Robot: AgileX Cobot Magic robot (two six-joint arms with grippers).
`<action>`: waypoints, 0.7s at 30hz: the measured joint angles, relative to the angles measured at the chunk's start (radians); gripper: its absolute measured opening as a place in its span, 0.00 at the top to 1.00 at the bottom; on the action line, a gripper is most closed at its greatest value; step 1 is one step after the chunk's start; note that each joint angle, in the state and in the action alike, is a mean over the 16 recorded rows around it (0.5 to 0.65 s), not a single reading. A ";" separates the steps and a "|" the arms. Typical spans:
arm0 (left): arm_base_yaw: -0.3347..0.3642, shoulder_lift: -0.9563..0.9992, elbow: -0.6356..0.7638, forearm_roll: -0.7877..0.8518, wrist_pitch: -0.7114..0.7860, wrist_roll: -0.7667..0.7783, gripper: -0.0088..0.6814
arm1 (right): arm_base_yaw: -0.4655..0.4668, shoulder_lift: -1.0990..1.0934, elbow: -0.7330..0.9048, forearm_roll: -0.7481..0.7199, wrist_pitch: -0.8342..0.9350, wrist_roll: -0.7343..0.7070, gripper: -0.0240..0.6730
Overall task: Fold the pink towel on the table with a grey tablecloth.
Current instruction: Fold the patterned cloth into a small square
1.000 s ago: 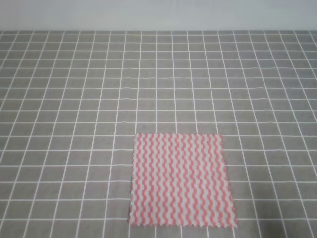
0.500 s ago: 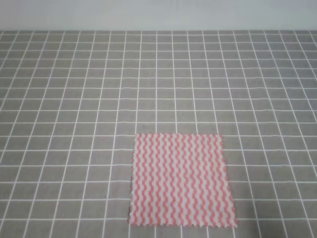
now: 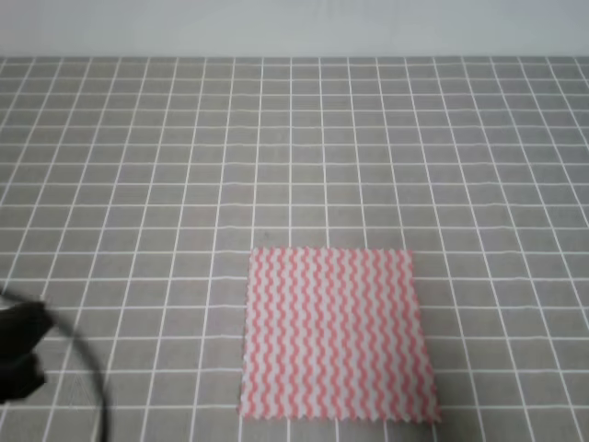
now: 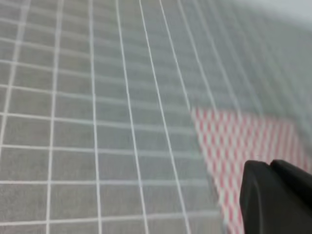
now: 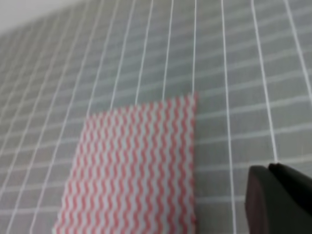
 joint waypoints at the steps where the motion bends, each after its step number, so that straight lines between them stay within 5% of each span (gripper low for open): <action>1: 0.000 0.035 -0.018 -0.013 0.013 0.030 0.99 | 0.000 0.025 -0.011 -0.001 0.015 -0.002 0.99; 12: -0.101 0.285 -0.089 -0.246 -0.047 0.367 0.99 | 0.022 0.230 -0.054 0.196 0.084 -0.161 0.99; 21: -0.306 0.412 -0.089 -0.322 -0.217 0.442 0.99 | 0.221 0.406 -0.087 0.342 -0.029 -0.264 0.99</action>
